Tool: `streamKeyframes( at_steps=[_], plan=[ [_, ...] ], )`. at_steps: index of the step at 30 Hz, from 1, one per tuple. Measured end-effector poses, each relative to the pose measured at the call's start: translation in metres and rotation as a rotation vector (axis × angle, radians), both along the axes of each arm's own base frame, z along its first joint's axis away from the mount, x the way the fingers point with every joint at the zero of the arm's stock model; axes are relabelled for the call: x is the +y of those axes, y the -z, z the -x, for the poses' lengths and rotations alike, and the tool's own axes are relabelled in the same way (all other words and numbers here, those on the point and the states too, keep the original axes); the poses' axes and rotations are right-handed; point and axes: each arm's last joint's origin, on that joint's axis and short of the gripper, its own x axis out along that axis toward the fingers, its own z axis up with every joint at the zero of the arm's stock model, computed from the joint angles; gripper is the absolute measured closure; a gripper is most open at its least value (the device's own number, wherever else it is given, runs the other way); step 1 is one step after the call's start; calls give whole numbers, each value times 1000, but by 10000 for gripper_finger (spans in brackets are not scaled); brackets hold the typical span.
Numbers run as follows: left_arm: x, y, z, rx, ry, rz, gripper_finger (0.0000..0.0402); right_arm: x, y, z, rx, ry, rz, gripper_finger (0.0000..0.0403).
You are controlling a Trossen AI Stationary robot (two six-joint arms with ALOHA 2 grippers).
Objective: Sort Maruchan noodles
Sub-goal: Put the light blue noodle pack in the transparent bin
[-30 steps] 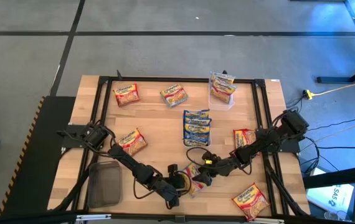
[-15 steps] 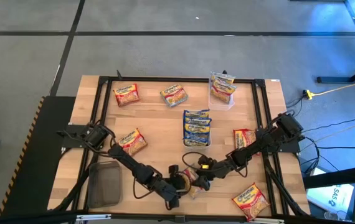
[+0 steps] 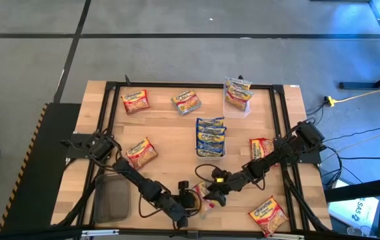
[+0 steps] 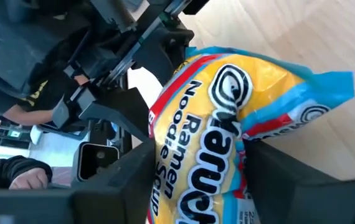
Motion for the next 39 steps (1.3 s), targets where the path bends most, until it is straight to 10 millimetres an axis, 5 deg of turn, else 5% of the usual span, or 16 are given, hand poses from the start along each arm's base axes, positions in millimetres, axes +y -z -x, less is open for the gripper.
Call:
streamKeyframes(
  at_steps=[11, 17, 25, 39],
  plan=[
    [-9, -8, 16, 94, -10, 68, 208, 1, -2, -1, -21, -21, 5, 228],
    [-11, -27, 32, 168, -42, 96, 208, -9, 3, -3, 52, -46, 5, 171],
    [-9, -41, 28, 92, -79, 127, 208, -41, -1, -8, 278, -315, -251, 113],
    [-2, -42, 16, -34, -153, 84, 208, -17, 4, 6, 249, -140, -14, 110]
  ],
)
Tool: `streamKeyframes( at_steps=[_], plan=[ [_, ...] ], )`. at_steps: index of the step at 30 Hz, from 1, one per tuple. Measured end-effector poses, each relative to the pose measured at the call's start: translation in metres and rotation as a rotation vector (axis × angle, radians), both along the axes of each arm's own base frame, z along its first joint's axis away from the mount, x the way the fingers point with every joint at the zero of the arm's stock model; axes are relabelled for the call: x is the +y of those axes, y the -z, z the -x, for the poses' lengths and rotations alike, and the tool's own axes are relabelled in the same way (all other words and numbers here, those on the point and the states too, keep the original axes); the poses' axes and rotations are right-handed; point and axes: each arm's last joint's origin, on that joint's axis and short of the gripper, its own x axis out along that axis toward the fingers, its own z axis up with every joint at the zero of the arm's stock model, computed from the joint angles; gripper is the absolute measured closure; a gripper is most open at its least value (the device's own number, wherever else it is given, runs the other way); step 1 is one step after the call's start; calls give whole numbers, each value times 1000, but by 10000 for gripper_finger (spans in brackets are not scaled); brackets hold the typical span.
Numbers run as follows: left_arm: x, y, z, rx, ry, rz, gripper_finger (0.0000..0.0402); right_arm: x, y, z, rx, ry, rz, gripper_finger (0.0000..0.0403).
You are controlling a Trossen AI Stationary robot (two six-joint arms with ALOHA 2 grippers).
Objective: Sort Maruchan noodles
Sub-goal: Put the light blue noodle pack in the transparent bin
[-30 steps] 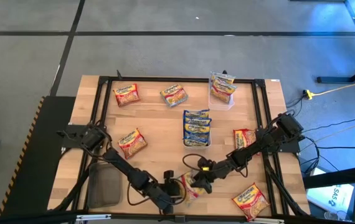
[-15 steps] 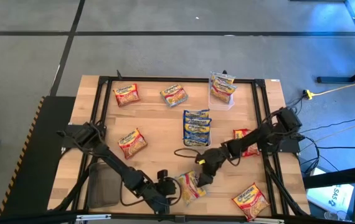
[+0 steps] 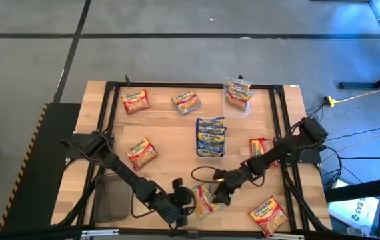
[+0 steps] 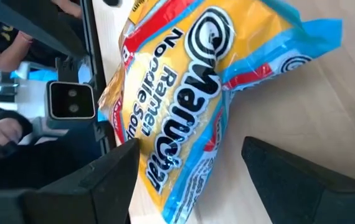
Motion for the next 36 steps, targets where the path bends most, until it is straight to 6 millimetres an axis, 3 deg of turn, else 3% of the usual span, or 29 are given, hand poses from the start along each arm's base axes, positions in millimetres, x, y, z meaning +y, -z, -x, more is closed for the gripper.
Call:
streamKeyframes(
  at_steps=[7, 14, 22, 36],
  plan=[
    [-2, 19, -7, -22, -7, 19, 208, -4, -1, -5, -45, 44, 15, 110],
    [-4, 23, -4, 9, -8, 11, 208, -4, -3, -3, -18, 20, -18, 110],
    [-4, 25, -2, 32, -4, 12, 208, -5, -20, 5, 9, 32, -22, 110],
    [-5, 25, -1, 40, 10, 17, 208, -4, -16, 3, -13, 96, 0, 110]
  ],
)
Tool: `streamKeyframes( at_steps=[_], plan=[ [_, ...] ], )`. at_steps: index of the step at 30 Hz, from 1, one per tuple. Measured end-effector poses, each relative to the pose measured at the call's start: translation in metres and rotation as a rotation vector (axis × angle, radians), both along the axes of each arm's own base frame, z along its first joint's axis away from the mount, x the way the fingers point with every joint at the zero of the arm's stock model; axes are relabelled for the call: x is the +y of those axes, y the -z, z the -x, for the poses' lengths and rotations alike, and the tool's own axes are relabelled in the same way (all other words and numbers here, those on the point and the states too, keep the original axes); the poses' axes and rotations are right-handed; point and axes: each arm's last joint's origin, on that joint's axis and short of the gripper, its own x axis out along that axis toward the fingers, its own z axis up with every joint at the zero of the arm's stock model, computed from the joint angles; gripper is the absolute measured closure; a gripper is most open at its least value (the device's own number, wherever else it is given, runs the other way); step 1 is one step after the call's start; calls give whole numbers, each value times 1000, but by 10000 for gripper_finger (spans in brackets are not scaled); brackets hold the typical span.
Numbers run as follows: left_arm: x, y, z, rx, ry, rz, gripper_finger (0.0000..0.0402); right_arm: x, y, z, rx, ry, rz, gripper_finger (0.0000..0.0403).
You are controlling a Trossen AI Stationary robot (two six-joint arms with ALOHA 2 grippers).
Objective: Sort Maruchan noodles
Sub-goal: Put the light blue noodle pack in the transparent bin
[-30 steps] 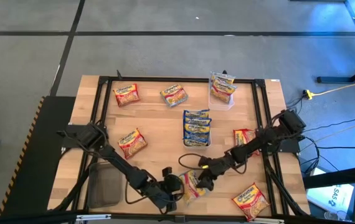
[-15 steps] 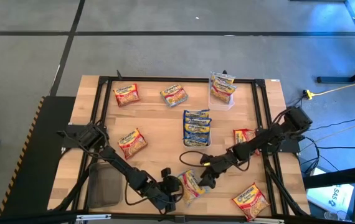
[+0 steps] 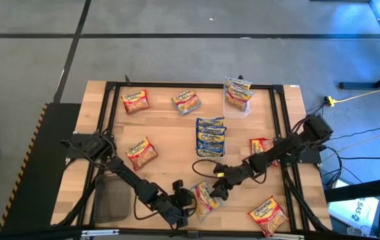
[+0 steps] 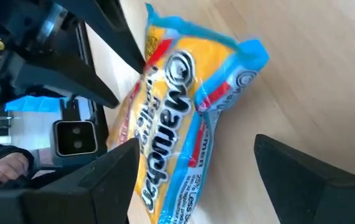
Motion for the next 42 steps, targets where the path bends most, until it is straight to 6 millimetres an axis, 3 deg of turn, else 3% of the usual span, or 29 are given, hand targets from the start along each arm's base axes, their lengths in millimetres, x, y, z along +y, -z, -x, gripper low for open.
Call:
streamKeyframes(
  at_steps=[12, 26, 31, 42],
  plan=[
    [-1, 0, 1, -1, 0, -2, 208, 5, 16, -10, -42, 35, -74, 68],
    [-2, 0, 1, 0, 6, 2, 208, 28, 16, -50, -89, -41, -70, 74],
    [-3, 0, 2, 0, 11, 2, 208, 28, 16, -51, -83, -41, -42, 106],
    [-10, -3, 8, 4, 36, -8, 208, 28, 16, -51, -97, -53, -24, 241]
  ],
)
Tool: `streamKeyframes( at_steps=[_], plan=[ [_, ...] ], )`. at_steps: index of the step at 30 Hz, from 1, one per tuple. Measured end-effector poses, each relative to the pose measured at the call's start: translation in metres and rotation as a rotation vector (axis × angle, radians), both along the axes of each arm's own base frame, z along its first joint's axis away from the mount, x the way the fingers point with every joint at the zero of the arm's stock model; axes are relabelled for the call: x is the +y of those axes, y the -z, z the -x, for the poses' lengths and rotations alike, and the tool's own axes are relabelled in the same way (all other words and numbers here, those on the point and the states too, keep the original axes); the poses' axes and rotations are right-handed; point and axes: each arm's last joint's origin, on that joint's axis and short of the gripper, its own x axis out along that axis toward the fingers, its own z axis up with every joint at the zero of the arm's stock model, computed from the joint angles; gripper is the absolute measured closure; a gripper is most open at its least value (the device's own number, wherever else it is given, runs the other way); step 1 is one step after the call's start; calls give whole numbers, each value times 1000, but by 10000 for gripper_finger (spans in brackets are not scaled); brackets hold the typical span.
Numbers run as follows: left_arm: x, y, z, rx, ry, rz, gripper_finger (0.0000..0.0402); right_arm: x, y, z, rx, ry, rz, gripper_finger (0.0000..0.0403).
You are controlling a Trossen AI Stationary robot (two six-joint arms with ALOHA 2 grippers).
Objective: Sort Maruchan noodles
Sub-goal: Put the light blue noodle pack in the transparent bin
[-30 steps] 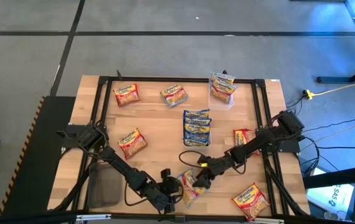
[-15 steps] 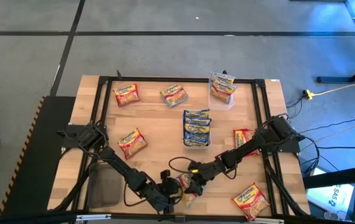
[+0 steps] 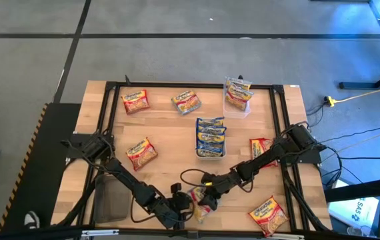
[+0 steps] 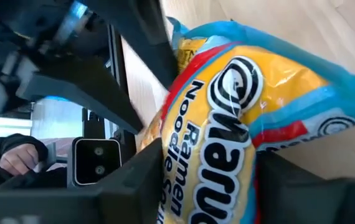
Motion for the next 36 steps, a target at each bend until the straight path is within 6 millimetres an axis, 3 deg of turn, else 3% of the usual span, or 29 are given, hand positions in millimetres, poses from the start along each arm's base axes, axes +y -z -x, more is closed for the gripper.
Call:
streamKeyframes(
  at_steps=[11, 21, 29, 36],
  plan=[
    [1, -48, 27, 54, 16, -16, 208, 1, -8, 1, -45, -98, 26, 311],
    [11, -87, 55, 129, 62, -47, 208, -12, -68, 17, -161, -226, 174, 328],
    [33, -120, 62, 107, 174, -159, 208, -72, -129, 33, -277, -158, 433, 332],
    [95, -143, 81, 21, 173, -186, 208, -143, -181, 57, -433, -42, 723, 336]
  ],
)
